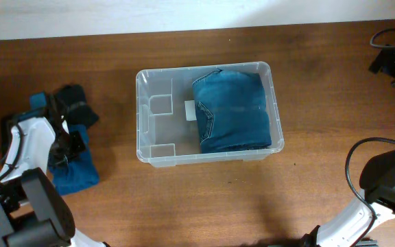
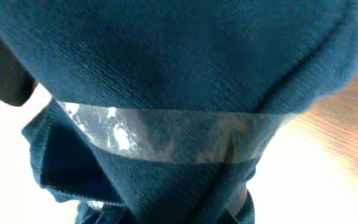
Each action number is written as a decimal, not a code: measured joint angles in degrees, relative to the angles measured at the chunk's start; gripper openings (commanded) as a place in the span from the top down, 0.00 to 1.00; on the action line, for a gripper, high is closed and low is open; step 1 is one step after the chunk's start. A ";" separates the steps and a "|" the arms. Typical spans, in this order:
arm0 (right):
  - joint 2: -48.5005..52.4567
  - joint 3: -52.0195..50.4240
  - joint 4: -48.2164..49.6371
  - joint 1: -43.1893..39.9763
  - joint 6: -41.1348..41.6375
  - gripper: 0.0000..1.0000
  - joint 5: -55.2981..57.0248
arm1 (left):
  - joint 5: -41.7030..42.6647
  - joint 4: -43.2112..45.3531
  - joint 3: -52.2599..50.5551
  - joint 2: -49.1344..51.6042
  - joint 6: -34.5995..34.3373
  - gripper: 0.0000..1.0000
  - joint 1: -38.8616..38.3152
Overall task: Pack container
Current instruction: 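Grasp the dark teal jeans on the left with the left gripper, then carry the dark teal jeans into the box's left side and release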
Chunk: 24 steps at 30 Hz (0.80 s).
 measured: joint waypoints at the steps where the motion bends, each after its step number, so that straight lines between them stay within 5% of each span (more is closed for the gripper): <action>1: 0.00 0.00 0.07 0.00 0.02 0.02 0.00 | 0.87 -1.53 1.88 0.52 -0.02 0.99 -0.13; 12: 0.00 0.00 0.04 0.00 -0.02 0.02 -0.02 | 4.59 -22.21 43.74 1.92 -0.92 0.99 -12.04; 24: 0.00 0.00 0.04 0.00 0.02 0.01 -0.02 | 5.22 -19.61 48.04 2.19 -12.92 0.99 -32.37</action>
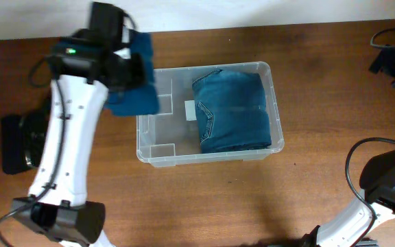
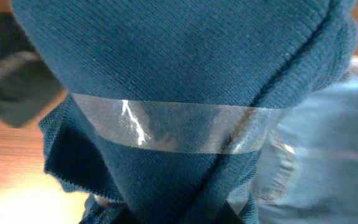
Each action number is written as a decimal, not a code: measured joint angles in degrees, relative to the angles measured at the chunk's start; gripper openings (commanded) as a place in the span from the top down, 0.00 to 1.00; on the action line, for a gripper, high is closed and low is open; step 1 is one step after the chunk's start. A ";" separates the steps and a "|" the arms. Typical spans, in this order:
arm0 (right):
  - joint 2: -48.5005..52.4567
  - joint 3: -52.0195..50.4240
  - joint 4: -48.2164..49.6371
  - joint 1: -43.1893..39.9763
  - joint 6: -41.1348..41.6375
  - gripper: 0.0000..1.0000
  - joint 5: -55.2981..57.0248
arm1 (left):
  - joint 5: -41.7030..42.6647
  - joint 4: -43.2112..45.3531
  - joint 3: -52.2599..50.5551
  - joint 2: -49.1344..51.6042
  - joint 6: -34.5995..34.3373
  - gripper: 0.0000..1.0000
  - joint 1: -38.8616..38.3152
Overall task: Pack container
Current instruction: 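Carry the dark teal jeans into the box's left side and release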
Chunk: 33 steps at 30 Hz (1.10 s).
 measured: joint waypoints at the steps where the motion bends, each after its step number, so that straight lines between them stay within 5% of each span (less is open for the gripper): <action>1: 0.00 0.00 0.00 0.00 0.00 0.02 0.00 | -0.02 0.02 0.00 0.20 -0.83 0.99 -1.40; 12: 0.00 0.00 0.00 0.00 -0.07 0.02 0.00 | 0.00 -0.90 0.13 10.25 -5.57 0.94 -11.93; 14: 0.00 0.00 -0.02 0.00 -0.02 0.02 0.00 | 0.04 -1.22 0.13 13.09 -5.64 0.76 -12.59; 17: 0.00 0.00 0.00 0.00 -0.07 0.02 0.00 | 0.00 -1.86 0.13 15.52 -5.90 0.18 -12.68; 19: 0.00 0.00 0.00 0.00 -0.02 0.02 0.00 | -0.02 -1.95 0.13 15.82 -5.97 0.01 -12.52; 33: 0.00 0.00 0.00 0.00 -0.02 0.02 0.00 | -2.89 -8.85 13.09 15.54 0.26 0.01 -2.14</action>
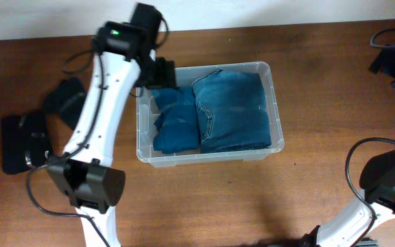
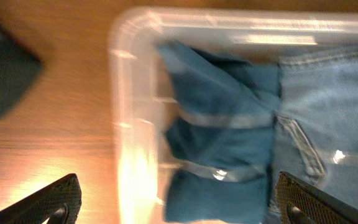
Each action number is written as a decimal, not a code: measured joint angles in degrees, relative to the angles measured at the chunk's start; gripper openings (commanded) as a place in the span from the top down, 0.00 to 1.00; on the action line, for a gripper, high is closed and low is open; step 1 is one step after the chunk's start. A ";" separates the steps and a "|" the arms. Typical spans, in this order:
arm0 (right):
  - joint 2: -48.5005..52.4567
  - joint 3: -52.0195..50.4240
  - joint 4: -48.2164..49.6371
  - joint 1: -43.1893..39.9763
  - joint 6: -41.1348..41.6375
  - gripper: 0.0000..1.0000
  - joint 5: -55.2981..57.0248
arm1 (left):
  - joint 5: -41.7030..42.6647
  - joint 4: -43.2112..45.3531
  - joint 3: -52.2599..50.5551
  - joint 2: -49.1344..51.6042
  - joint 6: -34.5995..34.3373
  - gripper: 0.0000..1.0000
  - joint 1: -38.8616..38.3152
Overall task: Pack container
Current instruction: 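Carry the dark teal jeans into the box's left side and release, then move the left gripper back and grasp the black garment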
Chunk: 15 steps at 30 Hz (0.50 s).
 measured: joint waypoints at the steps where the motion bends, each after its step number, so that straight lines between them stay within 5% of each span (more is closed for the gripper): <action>1: 0.00 0.00 0.00 0.00 0.00 0.02 0.00 | -0.98 -0.07 1.22 0.00 0.59 0.01 1.46; 15: 0.00 0.00 -0.02 0.00 0.02 0.01 0.00 | -5.97 -0.17 2.16 7.30 6.23 0.01 27.17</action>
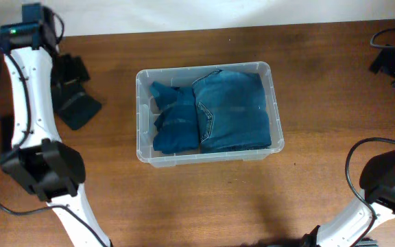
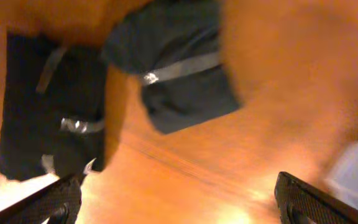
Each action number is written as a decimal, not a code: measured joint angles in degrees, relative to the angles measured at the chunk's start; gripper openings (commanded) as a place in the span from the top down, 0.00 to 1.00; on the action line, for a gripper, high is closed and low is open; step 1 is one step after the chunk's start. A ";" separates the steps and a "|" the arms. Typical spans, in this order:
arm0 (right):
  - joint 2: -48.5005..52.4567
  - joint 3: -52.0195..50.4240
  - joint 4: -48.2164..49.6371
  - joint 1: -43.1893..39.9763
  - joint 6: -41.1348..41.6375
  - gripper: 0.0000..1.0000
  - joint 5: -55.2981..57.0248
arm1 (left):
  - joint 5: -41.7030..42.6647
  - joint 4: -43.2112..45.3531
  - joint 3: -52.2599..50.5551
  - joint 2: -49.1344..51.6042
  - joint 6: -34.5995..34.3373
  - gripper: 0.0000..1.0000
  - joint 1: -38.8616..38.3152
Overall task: Pack container
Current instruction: 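Move the left gripper back and grasp the black garment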
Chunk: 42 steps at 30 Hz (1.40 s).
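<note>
The clear plastic container [image 1: 141, 88] stands mid-table. Inside it, folded blue jeans [image 1: 235, 110] fill the right part and a teal-blue sweater [image 1: 173, 120] lies in the left part. My left gripper [image 1: 67, 68] [image 2: 179, 211] hangs open and empty over the table's far left. Only its two dark fingertips [image 2: 48, 202] show, at the bottom corners of the left wrist view. Ahead of it lie a taped dark grey garment [image 2: 179, 68] [image 1: 81, 110] and a taped black garment [image 2: 48, 106]. My right gripper [image 1: 393, 62] sits at the far right edge, its jaws unreadable.
A corner of the container [image 2: 353, 174] shows at the lower right of the left wrist view. My left arm [image 1: 29, 103] runs down the table's left side and covers part of the black garment. Cables lie at the top right corner.
My left gripper was open above the sweater in the container's left part. It is now over the dark garments at the far left, still open. The sweater stays in the container.
My left gripper was shut on the blue sweater at the table's left. Then it held the sweater at the container's left rim. Later the sweater lay beside the jeans inside, with the gripper open above. Now the gripper is back over the dark garments.
</note>
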 measured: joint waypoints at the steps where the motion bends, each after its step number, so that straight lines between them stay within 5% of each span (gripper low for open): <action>1: 0.00 0.00 0.02 0.00 -0.02 0.02 0.00 | 0.07 -0.94 -0.04 1.14 0.68 0.01 1.20; 15: 0.00 0.00 0.02 0.00 -0.04 0.02 0.00 | 0.15 -2.97 -0.59 3.37 8.72 0.01 18.49; 28: 0.00 0.00 0.02 0.00 0.00 0.02 0.00 | 2.34 -0.33 -0.59 14.01 16.31 0.05 20.31; 29: 0.00 0.00 0.02 0.00 -0.02 0.01 0.00 | 2.40 -0.28 -0.61 15.45 16.70 0.10 20.31; 33: 0.00 0.00 0.02 0.00 -0.02 0.02 0.00 | 1.84 -0.13 -0.61 18.36 17.16 0.66 20.35; 36: 0.00 0.00 0.02 0.00 0.00 0.02 0.00 | 1.81 -0.37 -0.33 18.38 17.05 0.96 20.55; 42: 0.00 0.00 0.02 0.00 -0.02 0.02 0.00 | 2.16 -2.14 1.07 18.29 15.43 0.99 20.48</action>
